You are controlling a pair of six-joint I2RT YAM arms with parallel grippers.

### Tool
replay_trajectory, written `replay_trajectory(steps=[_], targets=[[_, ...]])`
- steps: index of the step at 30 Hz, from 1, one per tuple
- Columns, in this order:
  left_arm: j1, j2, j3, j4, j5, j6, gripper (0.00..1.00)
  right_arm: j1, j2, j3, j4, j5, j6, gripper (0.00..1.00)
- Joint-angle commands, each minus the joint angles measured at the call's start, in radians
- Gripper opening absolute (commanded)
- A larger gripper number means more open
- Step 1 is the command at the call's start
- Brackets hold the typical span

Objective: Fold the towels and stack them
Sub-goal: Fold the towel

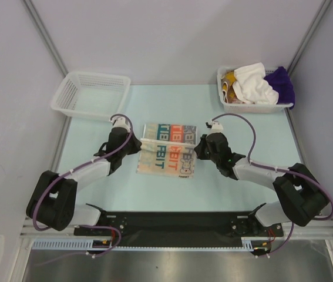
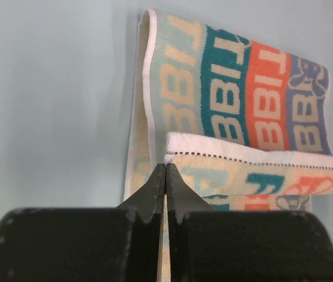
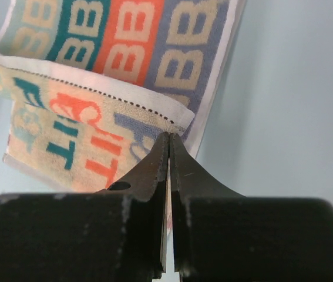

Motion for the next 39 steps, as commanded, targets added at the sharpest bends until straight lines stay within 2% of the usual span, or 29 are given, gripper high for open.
replay_trajectory(steps=[1,7,15,27,39], targets=[[-0.006,-0.08,-0.032,-0.016,-0.042,-0.019,0.03,0.022,-0.075,-0.036,0.008,0.052,0.035,0.0],[-0.011,-0.128,-0.084,-0.022,-0.039,-0.028,0.03,0.054,-0.124,-0.086,-0.001,0.077,0.052,0.0],[-0.029,-0.117,-0.138,-0.004,-0.042,-0.046,0.02,0.114,-0.121,-0.128,0.019,0.113,0.081,0.0],[-0.032,-0.172,-0.184,-0.016,-0.07,-0.034,0.0,0.145,-0.155,-0.178,0.026,0.147,0.107,0.0],[-0.032,-0.25,-0.184,-0.062,-0.091,-0.033,0.0,0.17,-0.302,-0.166,-0.059,0.196,0.095,0.0]])
